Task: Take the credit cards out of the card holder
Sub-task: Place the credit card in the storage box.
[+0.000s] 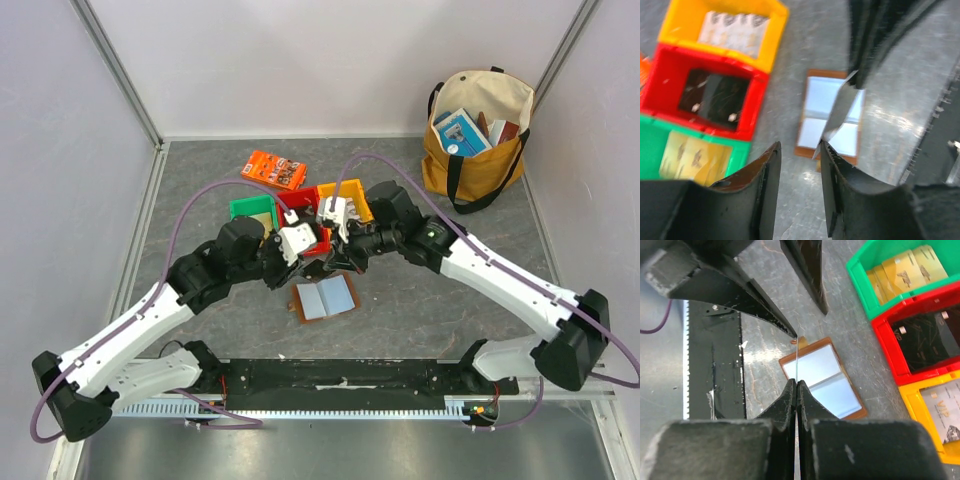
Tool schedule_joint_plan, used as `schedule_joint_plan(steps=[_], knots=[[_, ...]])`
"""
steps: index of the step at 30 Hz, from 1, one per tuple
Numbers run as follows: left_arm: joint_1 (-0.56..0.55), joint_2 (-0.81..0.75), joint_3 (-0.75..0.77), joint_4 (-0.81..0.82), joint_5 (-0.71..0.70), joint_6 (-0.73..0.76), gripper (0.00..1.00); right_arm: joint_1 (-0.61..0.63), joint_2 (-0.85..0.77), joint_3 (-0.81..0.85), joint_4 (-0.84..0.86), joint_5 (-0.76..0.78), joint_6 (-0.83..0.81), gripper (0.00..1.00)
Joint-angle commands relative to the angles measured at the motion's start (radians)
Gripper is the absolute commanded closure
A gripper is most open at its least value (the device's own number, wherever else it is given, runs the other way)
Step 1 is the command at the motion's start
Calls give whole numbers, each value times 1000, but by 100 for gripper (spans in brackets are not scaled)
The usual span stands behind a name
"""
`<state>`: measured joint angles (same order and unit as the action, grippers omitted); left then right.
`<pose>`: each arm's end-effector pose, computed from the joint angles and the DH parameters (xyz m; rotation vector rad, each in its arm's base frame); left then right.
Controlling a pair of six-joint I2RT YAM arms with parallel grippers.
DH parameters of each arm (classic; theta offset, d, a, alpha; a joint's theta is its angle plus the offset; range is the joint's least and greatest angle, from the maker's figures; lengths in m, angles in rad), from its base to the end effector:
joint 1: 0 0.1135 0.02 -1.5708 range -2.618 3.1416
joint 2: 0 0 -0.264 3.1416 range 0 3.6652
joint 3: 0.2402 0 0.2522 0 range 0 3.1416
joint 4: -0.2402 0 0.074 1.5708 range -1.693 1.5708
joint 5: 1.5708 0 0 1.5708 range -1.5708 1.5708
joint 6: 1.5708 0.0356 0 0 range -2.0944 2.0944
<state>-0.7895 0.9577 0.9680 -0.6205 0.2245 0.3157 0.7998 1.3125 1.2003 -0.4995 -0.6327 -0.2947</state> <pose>0.1363 -0.1487 0.3296 1.2681 1.8095 -0.5114 0.1848 0.2204 0.3420 -1.4500 1.6672 0.9734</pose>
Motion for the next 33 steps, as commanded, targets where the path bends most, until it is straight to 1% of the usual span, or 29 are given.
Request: schedule_joint_plan(steps=[1, 4, 5, 7, 8, 9, 11, 13, 15, 16, 20, 24, 29, 33], knots=[[55, -53, -64, 221, -311, -108, 52, -23, 82, 59, 50, 112, 87, 100], [117, -115, -118, 329, -482, -182, 41, -54, 146, 85, 102, 258, 193, 100], [149, -140, -138, 373, -540, -202, 33, -65, 166, 91, 125, 304, 239, 100], [206, -187, -176, 438, -647, -263, 30, -86, 214, 122, 147, 401, 322, 100], [235, -206, -189, 456, -689, -285, 29, -94, 243, 137, 156, 416, 353, 100], [268, -220, -198, 464, -718, -305, 28, -102, 270, 156, 165, 436, 379, 100], [294, -246, -207, 466, -764, -349, 28, -112, 327, 194, 179, 475, 433, 100], [318, -267, -219, 479, -783, -340, 28, -120, 390, 243, 179, 498, 468, 100], [328, -290, -239, 507, -783, -320, 24, -126, 456, 292, 176, 493, 499, 100], [329, -303, -253, 521, -780, -317, 16, -126, 491, 318, 180, 487, 511, 100], [331, -329, -279, 547, -760, -317, 15, -126, 617, 413, 177, 389, 560, 100], [331, -323, -278, 545, -749, -317, 14, -126, 708, 469, 177, 344, 624, 100], [329, -323, -285, 550, -737, -317, 14, -123, 768, 487, 184, 300, 687, 100], [331, -323, -285, 551, -726, -317, 14, -123, 775, 486, 177, 291, 706, 97]])
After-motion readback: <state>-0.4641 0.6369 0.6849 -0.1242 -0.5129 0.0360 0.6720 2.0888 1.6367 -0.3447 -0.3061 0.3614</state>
